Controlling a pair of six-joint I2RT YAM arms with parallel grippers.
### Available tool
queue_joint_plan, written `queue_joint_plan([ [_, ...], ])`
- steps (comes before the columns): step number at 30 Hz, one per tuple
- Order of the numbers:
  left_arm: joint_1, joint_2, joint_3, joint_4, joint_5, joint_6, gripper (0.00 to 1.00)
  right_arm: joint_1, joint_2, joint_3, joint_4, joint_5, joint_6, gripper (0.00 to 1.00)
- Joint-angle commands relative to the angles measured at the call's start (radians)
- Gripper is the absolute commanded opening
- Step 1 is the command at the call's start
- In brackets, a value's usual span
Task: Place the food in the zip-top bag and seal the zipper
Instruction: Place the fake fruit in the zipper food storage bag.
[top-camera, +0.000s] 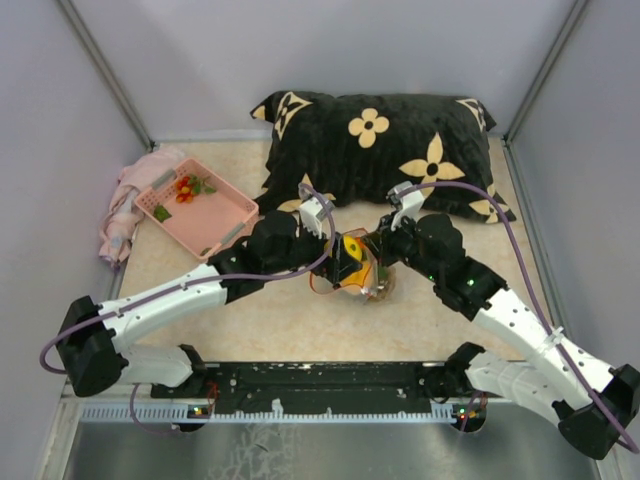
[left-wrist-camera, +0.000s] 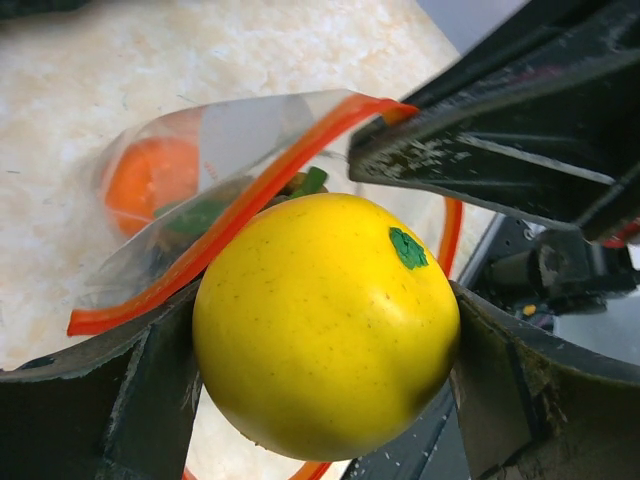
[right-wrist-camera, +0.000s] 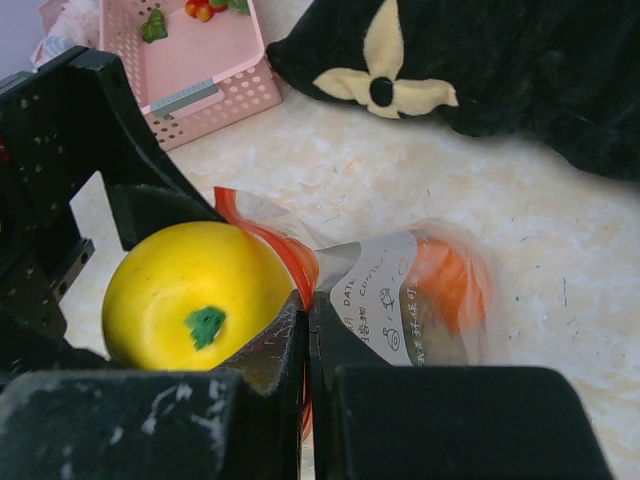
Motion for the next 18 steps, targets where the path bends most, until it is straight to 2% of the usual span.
queue_joint_plan([
  [1,-0.009,0.015,0.03,0.06,-0.125,-0.007,0.66,-0.011,-0.017,0.023,0.075,-0.044,-0.008,0.0],
  [8,-0.014,0.058,0.03,0.052,-0.25,-0.02,0.7,-0.011,-0.018,0.023,0.095,-0.08,-0.002,0.0],
  [18,-0.026,0.079,-0.009,0.102,-0.479,-0.158,0.72,-0.011,-0.002,0.018,0.113,-0.143,0.011,0.0],
])
